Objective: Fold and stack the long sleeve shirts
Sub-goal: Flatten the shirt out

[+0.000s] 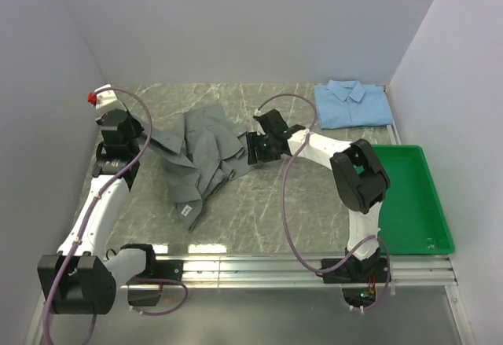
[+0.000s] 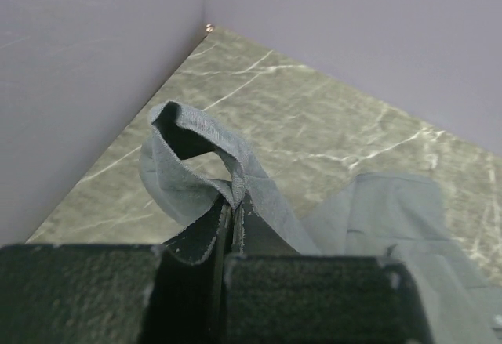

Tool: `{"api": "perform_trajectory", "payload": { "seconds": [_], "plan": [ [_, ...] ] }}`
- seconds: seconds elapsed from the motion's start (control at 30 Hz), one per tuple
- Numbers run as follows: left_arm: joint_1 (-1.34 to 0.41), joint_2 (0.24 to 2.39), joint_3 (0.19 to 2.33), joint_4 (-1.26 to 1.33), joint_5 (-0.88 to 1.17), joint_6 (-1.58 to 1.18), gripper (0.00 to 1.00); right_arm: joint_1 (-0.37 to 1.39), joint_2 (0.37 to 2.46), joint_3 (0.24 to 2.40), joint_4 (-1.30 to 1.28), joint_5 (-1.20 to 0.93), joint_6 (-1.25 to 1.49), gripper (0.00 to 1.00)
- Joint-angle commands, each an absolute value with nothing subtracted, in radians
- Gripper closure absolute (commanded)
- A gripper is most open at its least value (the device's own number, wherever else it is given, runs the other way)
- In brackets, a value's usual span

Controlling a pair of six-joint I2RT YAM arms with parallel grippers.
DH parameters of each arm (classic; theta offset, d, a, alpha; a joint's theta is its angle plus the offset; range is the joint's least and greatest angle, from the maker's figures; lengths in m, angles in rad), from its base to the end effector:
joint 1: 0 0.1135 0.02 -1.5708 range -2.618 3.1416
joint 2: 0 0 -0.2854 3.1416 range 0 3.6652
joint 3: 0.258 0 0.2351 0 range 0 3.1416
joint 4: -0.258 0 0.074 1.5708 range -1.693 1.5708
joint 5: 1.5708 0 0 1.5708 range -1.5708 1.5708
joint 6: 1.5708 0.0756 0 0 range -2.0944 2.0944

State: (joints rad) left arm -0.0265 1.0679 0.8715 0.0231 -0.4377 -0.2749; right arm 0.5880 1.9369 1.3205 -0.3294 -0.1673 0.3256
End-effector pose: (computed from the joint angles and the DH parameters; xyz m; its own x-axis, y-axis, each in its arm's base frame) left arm 0.2582 0.0252 0.3535 -0.0591 -0.2444 -0.9679 -0.4254 0.8833 -0.1970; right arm 0.3502 0.2486 0.1771 -0.8402 -0.1810 -0.5112 -0.3792 0.8700 0.3151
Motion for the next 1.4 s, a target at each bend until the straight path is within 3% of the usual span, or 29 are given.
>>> {"api": "perform_trajectory", "payload": {
  "seconds": [0.0,0.4,0.5,0.63,1.1,1.37],
  "plan": [
    [-0.003,1.045,0.854,0.055,-0.457,-0.25,1.0,0.601,1.957,1.4,-0.351,-0.094,0.291,0.34],
    [0.032,1.063,0.819,0.067,-0.485,-0.258,1.0,0.67,2.109,1.535,-0.468,0.074,0.245,0.37],
    [0.041,1.074,0.822,0.072,-0.473,-0.267,1.0,0.676,2.112,1.548,-0.488,0.116,0.232,0.5],
    [0.064,1.101,0.85,0.064,-0.442,-0.294,0.99,0.664,2.031,1.476,-0.457,0.244,0.207,1.0],
    [0.202,1.429,1.1,0.175,-0.161,-0.292,1.0,0.408,1.536,1.043,-0.322,0.206,0.354,1.0],
    [0.21,1.719,1.368,0.201,-0.072,-0.198,0.89,0.383,1.49,0.982,-0.324,0.167,0.379,0.97]
  ]
}}
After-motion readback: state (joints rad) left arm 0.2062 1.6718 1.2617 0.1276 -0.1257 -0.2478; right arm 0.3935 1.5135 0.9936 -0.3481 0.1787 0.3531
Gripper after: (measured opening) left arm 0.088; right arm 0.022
